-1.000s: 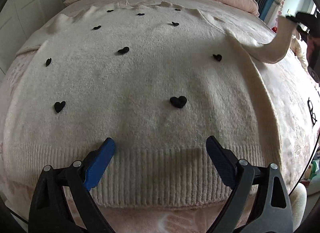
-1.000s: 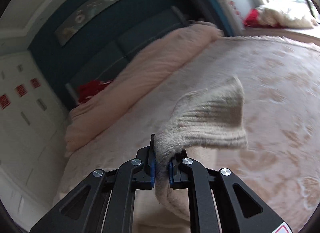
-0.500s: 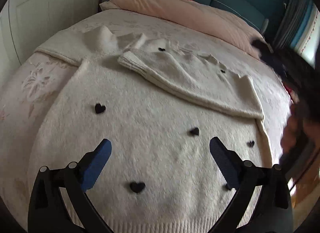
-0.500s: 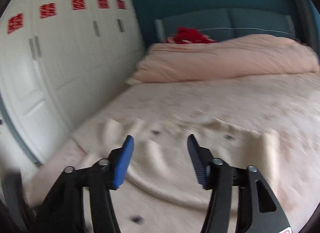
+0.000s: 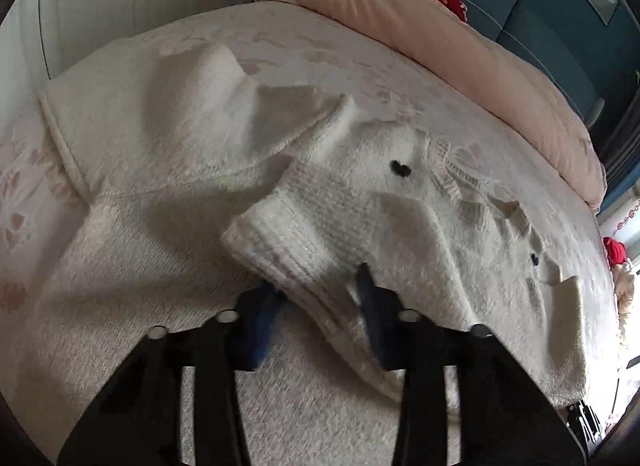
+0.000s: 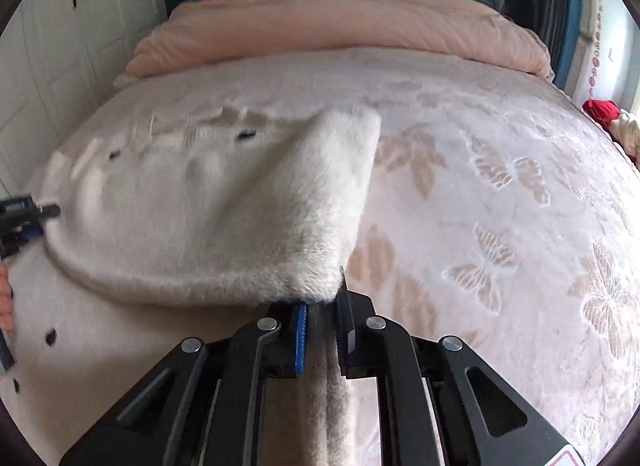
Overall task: Fold small clothes
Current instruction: 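Lay the sleeve across the sweater body and open the right gripper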
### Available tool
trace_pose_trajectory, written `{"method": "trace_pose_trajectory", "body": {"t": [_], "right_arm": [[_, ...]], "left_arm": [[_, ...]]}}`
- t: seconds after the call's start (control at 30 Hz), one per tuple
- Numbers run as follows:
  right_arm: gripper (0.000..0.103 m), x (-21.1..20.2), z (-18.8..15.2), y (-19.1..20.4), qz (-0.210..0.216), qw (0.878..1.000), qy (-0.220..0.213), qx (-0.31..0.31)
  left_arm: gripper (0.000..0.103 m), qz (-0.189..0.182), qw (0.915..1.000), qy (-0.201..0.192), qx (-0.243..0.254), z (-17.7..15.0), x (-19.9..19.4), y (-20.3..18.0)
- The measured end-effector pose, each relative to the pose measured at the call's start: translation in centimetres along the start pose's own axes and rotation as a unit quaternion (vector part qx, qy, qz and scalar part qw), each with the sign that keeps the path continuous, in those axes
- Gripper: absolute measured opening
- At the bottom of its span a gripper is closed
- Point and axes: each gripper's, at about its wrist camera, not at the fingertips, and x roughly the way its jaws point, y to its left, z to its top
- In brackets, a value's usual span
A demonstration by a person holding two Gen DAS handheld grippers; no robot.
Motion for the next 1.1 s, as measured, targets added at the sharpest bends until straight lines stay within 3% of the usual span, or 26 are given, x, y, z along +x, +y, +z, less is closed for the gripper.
{"method": "trace_pose_trajectory", "body": {"t": [0.03,0.1,0.17,0.2,0.33,0.4,0.5,0.63,0.7,0.77,0.8,0.9,0.93,0.97,1.0,1.1], "right_arm": [[0.009,-0.9,0.2,-0.8,-0.004,1.0,-0.017,0.014],[0.008,-1.4,0.1,-2.9,-0.009,0.999,-0.027,0.038],[0.008,1.6,-1.1,-4.3,-0.028,0.998,0.023,0.043],[0.008,3.0,-2.1,-5.0,-0.021,0.997,0.048,0.05],[0.012,0.4,-1.3,-5.5,0.02,0.997,0.034,0.067],[0.018,-2.2,-1.3,-5.3,0.016,0.998,0.019,0.062],[0.041,-5.3,-0.1,-4.4,0.016,0.998,-0.03,0.055],[0.05,-2.0,4.8,-2.4,0.027,0.998,-0.024,0.044],[0.048,2.4,6.1,-1.7,0.007,0.999,0.017,0.041],[0.009,6.4,6.1,-1.5,-0.003,0.997,0.063,0.039],[0.009,7.0,6.2,-1.5,-0.005,0.997,0.063,0.042],[0.008,5.3,6.5,-2.4,-0.026,0.998,0.003,0.053],[0.008,5.9,6.0,-3.0,-0.046,0.997,0.004,0.054],[0.01,7.3,5.5,-3.6,-0.057,0.996,0.032,0.056],[0.01,7.9,5.1,-4.1,-0.049,0.996,0.045,0.065],[0.016,4.5,5.6,-4.3,-0.024,0.995,0.008,0.096]], "left_arm": [[0.015,-0.018,0.9998,-0.007,-0.007,0.7,-0.2,0.2],[0.015,-0.017,0.9998,-0.011,-0.004,1.0,-0.1,0.0],[0.015,-0.003,0.9999,0.007,0.013,0.4,1.5,-0.4],[0.015,0.005,0.9997,0.012,0.022,-0.3,2.4,-0.5],[0.015,0.013,0.9982,-0.018,0.056,-1.0,1.7,-1.2],[0.016,-0.006,0.999,-0.013,0.043,-0.7,1.2,-0.6],[0.024,-0.026,0.9985,-0.02,0.045,0.0,0.5,-0.4],[0.035,-0.016,0.9974,-0.021,0.067,0.5,1.1,-1.7],[0.035,-0.008,0.9977,-0.015,0.066,0.4,2.1,-1.9],[0.032,-0.003,0.9972,-0.025,0.071,0.2,2.3,-1.8],[0.031,-0.006,0.9971,-0.027,0.071,0.3,2.2,-1.7],[0.032,-0.009,0.9972,-0.029,0.068,0.5,2.4,-1.1],[0.032,-0.011,0.9975,-0.026,0.066,0.5,2.7,-0.9],[0.032,-0.015,0.9976,-0.025,0.062,0.5,2.9,-0.7],[0.033,-0.015,0.9974,-0.028,0.066,0.4,2.7,-0.8],[0.037,-0.015,0.9964,-0.031,0.077,0.0,1.1,-0.7]]}}
